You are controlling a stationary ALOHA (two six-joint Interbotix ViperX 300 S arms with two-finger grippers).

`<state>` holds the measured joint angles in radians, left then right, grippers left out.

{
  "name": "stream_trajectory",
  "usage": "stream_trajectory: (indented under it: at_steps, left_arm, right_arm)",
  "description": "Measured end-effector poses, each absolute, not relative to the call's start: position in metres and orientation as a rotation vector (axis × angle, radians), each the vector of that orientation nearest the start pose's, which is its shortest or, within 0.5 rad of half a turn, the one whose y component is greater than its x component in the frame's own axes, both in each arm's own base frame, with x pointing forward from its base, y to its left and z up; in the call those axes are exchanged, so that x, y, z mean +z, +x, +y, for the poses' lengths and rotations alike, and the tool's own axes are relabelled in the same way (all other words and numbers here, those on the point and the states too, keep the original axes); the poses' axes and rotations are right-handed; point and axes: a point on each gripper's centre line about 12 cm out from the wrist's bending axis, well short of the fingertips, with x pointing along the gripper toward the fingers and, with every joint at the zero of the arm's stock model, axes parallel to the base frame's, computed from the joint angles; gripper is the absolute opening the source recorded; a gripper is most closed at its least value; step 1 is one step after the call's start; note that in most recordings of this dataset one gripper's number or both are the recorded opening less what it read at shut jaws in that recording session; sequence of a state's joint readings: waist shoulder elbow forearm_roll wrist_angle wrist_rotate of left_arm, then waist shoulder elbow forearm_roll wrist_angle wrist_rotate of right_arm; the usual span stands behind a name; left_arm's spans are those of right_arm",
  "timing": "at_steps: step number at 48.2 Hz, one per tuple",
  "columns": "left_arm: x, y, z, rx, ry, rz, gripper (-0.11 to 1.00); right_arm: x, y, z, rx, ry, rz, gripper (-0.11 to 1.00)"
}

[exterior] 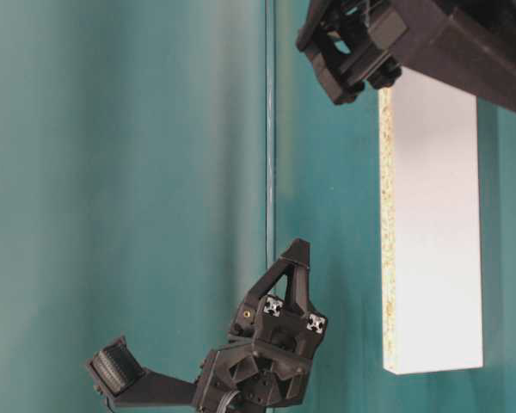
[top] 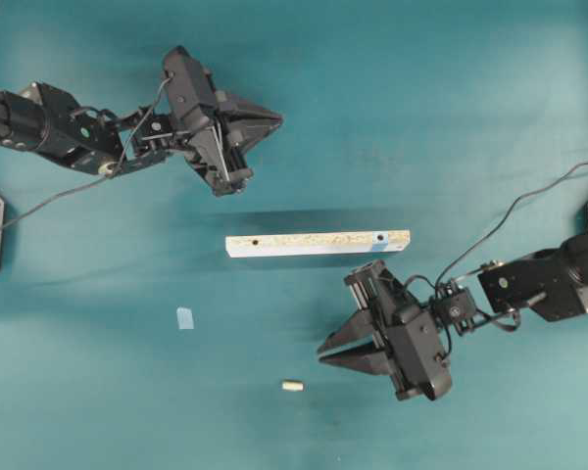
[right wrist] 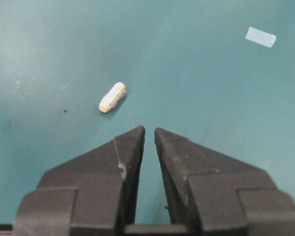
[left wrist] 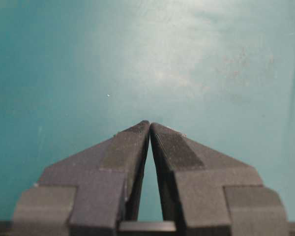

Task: Insert the rod into the hole on the wooden board.
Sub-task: 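Move the left gripper to the board's left end and the right gripper toward the peg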

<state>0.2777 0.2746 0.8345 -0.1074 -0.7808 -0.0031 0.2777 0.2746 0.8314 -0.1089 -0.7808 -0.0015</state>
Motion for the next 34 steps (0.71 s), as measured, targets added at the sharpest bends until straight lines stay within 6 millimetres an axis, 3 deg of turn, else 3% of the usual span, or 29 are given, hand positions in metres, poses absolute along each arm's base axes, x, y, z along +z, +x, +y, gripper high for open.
stream_trajectory:
  at_steps: [2, 5, 9, 15, 29, 34]
  left_arm:
    - [0.093, 0.366, 0.113, 0.358, -0.106, 0.327, 0.22]
    - [0.093, 0.366, 0.110, 0.327, -0.073, 0.375, 0.10]
    - [0.094, 0.364, 0.107, 0.309, -0.058, 0.428, 0.09]
    - [0.102, 0.361, 0.105, 0.300, -0.057, 0.469, 0.09]
    - [0.134, 0.359, 0.090, 0.259, -0.055, 0.479, 0.10]
    - [0.143, 0.358, 0.079, 0.228, -0.050, 0.487, 0.25]
  right_arm:
    - [0.093, 0.367, 0.114, 0.362, -0.102, 0.319, 0.22]
    - [0.092, 0.367, 0.114, 0.361, -0.104, 0.336, 0.09]
    - [0.090, 0.365, 0.113, 0.358, -0.106, 0.381, 0.00]
    - [0.097, 0.362, 0.111, 0.350, -0.123, 0.448, -0.01]
    - [0.138, 0.351, 0.107, 0.333, -0.147, 0.516, -0.01]
    - [0.146, 0.346, 0.105, 0.327, -0.156, 0.558, -0.01]
